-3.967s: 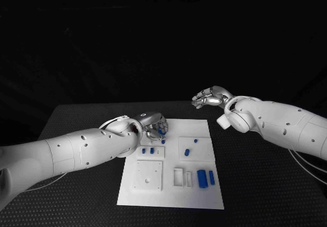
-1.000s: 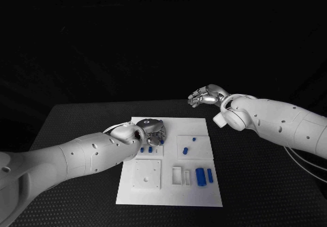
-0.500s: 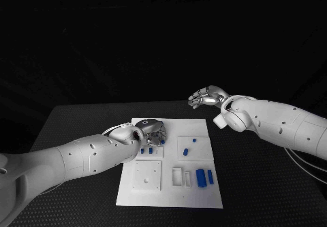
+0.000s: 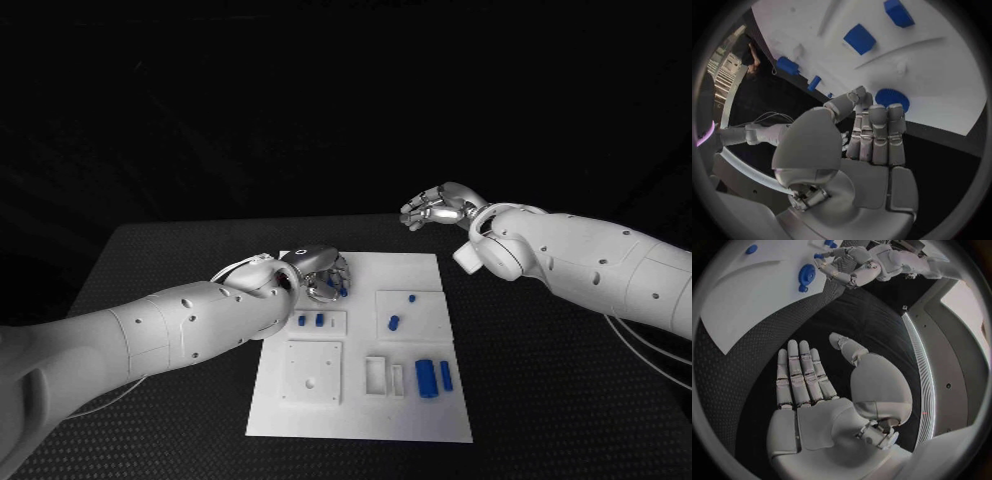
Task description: Assemble the parts on the task board
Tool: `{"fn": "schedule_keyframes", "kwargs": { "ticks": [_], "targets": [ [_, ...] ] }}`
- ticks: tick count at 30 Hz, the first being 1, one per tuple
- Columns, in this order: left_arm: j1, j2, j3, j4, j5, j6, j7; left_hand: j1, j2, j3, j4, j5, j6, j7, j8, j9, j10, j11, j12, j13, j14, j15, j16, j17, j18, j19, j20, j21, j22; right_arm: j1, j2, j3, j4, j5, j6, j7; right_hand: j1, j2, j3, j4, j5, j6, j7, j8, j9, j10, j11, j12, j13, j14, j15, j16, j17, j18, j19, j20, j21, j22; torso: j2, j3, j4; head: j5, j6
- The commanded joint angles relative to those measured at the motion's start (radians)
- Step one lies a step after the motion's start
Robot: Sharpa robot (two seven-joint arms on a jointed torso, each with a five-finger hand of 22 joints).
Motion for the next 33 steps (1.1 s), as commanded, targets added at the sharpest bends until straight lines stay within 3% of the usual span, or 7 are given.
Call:
{"fn": "schedule_keyframes", "kwargs": {
  "ticks": [1,4,10,15,26,33],
  "targets": [
    [0.001,-0.011,0.012,0.009,0.044,0.009,0.009,-0.011,-0.001,0.000,0.006,0.000,0.009,0.001,0.007,0.002,0.009,0.001,-0.003,0.000,0.007,0.000,0.003,-0.002,0.019,0.006,-0.035,-0.004,0.000,0.000,-0.001,0.000,0.001,-0.003,0.011,0.008,-0.010,0.001,-0.005,-0.001,0.003,-0.005,0.020,0.006,-0.002,-0.002,0.003,-0.004,-0.002,-0.007,0.000,-0.006,-0.002,0.019,-0.003,0.000,-0.003,0.002,0.000,-0.0005,0.0014,0.001,0.001],
    [0.002,-0.023,0.025,0.018,0.047,0.021,0.006,-0.011,-0.001,0.000,0.006,0.000,0.010,0.001,0.007,0.002,0.010,0.000,-0.003,0.000,0.008,0.000,0.003,-0.002,0.018,0.006,-0.035,-0.005,0.000,0.000,-0.003,0.000,0.001,-0.003,0.011,0.007,-0.009,0.000,-0.005,-0.002,0.003,-0.005,0.020,0.006,-0.002,-0.002,0.003,-0.004,-0.002,-0.007,0.000,-0.006,-0.002,0.019,-0.003,0.001,-0.004,0.002,0.000,-0.0007,0.0024,0.000,0.001],
    [0.011,-0.053,0.035,0.033,0.052,0.040,0.005,-0.012,-0.001,0.001,0.006,0.000,0.012,0.000,0.007,0.003,0.012,0.000,-0.004,0.001,0.008,-0.001,0.004,-0.002,0.018,0.005,-0.035,-0.005,0.000,0.000,-0.006,0.000,0.002,-0.003,0.011,0.007,-0.009,0.000,-0.005,-0.002,0.003,-0.005,0.020,0.006,-0.002,-0.003,0.003,-0.004,-0.002,-0.007,0.000,-0.006,-0.002,0.019,-0.003,0.001,-0.004,0.002,0.000,-0.0011,0.0020,0.003,0.002],
    [0.019,-0.075,0.034,0.035,0.050,0.059,-0.002,-0.012,-0.001,0.001,0.005,0.000,0.012,0.000,0.007,0.003,0.013,-0.001,-0.004,0.001,0.008,-0.001,0.004,-0.002,0.018,0.004,-0.036,-0.006,0.000,0.000,-0.009,0.000,0.002,-0.003,0.011,0.006,-0.009,0.000,-0.005,-0.002,0.003,-0.005,0.020,0.006,-0.002,-0.002,0.003,-0.004,-0.002,-0.007,0.000,-0.006,-0.002,0.019,-0.003,0.001,-0.004,0.002,0.000,-0.0018,0.0014,0.005,0.002],
    [0.019,-0.128,0.033,0.061,0.044,0.102,-0.013,-0.012,-0.001,0.001,0.005,0.000,0.013,-0.001,0.008,0.003,0.014,-0.001,-0.005,0.001,0.007,-0.002,0.003,-0.003,0.017,0.003,-0.036,-0.007,0.001,0.000,-0.012,0.000,0.003,-0.003,0.012,0.006,-0.009,0.000,-0.005,-0.002,0.003,-0.005,0.020,0.006,-0.002,-0.002,0.003,-0.003,-0.002,-0.007,0.000,-0.006,-0.002,0.019,-0.003,0.001,-0.005,0.003,0.000,-0.0019,0.0006,0.006,-0.001],
    [0.019,-0.139,0.032,0.066,0.043,0.124,-0.017,-0.012,0.000,0.001,0.005,0.000,0.013,-0.001,0.007,0.003,0.014,-0.001,-0.006,0.001,0.007,-0.002,0.003,-0.003,0.017,0.003,-0.036,-0.007,0.001,0.000,-0.014,0.000,0.004,-0.003,0.012,0.006,-0.009,0.000,-0.005,-0.002,0.003,-0.005,0.020,0.006,-0.002,-0.002,0.003,-0.003,-0.002,-0.007,0.000,-0.006,-0.002,0.019,-0.003,0.001,-0.006,0.004,0.000,-0.0016,0.0014,0.007,-0.003]
  ]
}}
